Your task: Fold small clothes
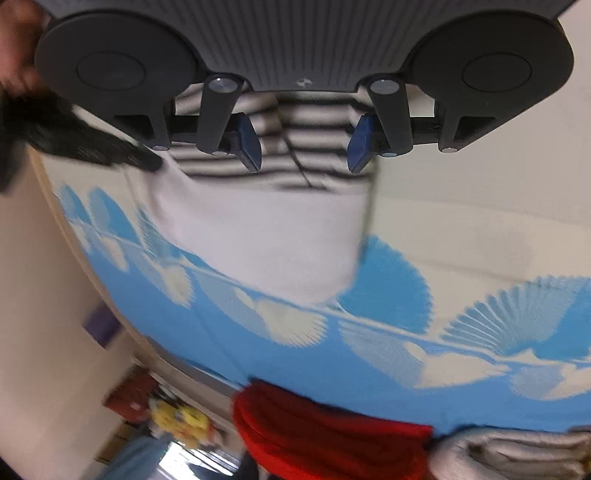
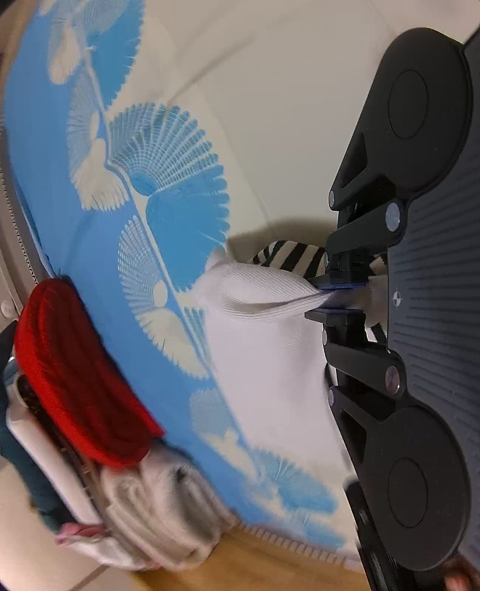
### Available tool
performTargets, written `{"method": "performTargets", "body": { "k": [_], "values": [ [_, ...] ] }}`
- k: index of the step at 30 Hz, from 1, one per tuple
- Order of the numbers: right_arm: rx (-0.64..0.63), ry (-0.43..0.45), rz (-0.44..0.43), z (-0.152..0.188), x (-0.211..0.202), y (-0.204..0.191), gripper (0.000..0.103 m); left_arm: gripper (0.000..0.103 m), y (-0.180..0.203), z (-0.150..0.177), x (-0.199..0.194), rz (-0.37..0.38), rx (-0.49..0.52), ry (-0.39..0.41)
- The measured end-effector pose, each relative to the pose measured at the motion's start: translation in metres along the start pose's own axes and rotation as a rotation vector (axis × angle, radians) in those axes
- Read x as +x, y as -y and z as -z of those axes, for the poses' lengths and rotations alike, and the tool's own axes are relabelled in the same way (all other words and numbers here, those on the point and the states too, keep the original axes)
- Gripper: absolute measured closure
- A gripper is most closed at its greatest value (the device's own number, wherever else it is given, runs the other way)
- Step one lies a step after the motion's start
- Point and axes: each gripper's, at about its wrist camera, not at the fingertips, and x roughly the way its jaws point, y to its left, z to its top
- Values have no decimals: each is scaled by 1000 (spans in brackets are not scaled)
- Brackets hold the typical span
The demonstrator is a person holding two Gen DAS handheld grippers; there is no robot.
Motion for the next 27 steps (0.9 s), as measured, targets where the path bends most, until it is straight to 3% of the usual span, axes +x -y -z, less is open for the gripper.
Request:
{"method": "performTargets", "body": {
  "k": [1,3,4,6,10,12,15,17,19,21,24,26,27],
  "values": [
    [-3,-11,19,-1,5,0,94,41,-3,4,5,-3,23,-21],
    [27,-37,26,-1,11,5,94,29,-8,20,23,-93,82,-104],
    [22,-40,31,-2,12,6,93,29,-12,23,27,-98,56,-113],
    [-2,-41,31,1,11,4,91,32,-16,23,17,-71,-22,-105],
    [-7,5,12,6,-8,2,84,33,-3,31,-6,-41,64,-56],
    [-6,6,-4,9,-18,5,82,22,-6,45,8,-91,87,-117],
    [-65,-97,58,19,-13,11,78,23,-11,52,1,-113,4,-125],
    [-64,-158,123,27,-15,21,78,23,5,51,-18,-156,73,-81],
    [-39,-153,180,31,-28,30,78,22,25,55,-41,-220,184,-26],
    [-35,-86,192,31,-53,30,78,19,40,58,-70,-253,235,31],
    [-144,49,156,35,-104,6,75,18,62,71,-119,-275,272,155],
    [-217,140,136,48,-140,-13,55,18,78,86,-147,-308,295,212],
    [-240,170,129,58,-156,-20,40,18,83,95,-159,-321,285,231]
  ]
}}
